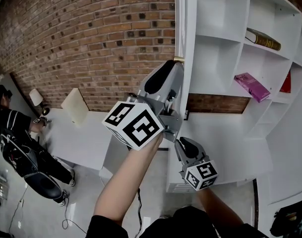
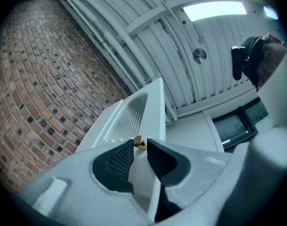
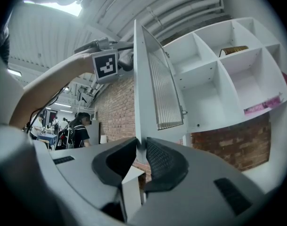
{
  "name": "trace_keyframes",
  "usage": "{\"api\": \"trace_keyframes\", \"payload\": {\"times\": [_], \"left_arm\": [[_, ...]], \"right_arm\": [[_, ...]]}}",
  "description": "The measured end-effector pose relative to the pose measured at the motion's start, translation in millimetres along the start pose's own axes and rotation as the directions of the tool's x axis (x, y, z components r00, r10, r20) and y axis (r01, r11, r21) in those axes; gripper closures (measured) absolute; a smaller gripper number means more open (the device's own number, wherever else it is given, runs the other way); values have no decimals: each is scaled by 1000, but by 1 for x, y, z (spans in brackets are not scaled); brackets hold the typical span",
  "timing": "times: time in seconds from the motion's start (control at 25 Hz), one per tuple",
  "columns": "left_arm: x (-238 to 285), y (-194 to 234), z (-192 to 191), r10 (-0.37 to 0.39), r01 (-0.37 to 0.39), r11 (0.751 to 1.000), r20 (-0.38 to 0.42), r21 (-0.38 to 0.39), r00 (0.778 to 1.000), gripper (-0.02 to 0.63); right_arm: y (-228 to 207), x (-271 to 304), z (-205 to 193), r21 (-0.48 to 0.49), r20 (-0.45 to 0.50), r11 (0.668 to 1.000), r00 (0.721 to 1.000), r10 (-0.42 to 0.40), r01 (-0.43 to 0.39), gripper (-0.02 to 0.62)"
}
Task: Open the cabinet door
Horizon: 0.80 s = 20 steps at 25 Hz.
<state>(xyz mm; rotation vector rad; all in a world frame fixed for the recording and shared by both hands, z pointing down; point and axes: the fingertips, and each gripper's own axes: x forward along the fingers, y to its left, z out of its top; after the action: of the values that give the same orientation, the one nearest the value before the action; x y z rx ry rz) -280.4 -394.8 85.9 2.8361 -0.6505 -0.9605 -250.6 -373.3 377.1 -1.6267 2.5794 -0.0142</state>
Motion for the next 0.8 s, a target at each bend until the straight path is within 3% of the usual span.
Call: {"api": "trace_keyframes", "payload": {"times": [0.08, 0.24, 0.44, 0.6, 0.8], "left_arm": [[-6, -5, -4, -8, 8, 1000, 3, 8, 1000, 518], [-34, -8, -20, -7, 8, 999, 17, -52, 1000, 518], [-76, -3, -35, 69, -68, 997, 31, -39, 997, 518], [-118, -31, -80, 64, -62, 997, -54, 53, 996, 518], [-177, -55, -152, 195, -191, 980, -112, 45, 974, 519]], "right_arm": [[-3, -6, -1, 27, 11, 1000, 1000, -3, 3, 532], [-6, -31, -13, 64, -21, 998, 1000, -21, 22, 532], [-28, -83, -24, 66, -94, 997, 995, -26, 32, 532], [-64, -149, -26, 87, -122, 993, 991, -63, 74, 534], [-110, -231, -22, 53, -122, 989, 984, -128, 135, 535]]}}
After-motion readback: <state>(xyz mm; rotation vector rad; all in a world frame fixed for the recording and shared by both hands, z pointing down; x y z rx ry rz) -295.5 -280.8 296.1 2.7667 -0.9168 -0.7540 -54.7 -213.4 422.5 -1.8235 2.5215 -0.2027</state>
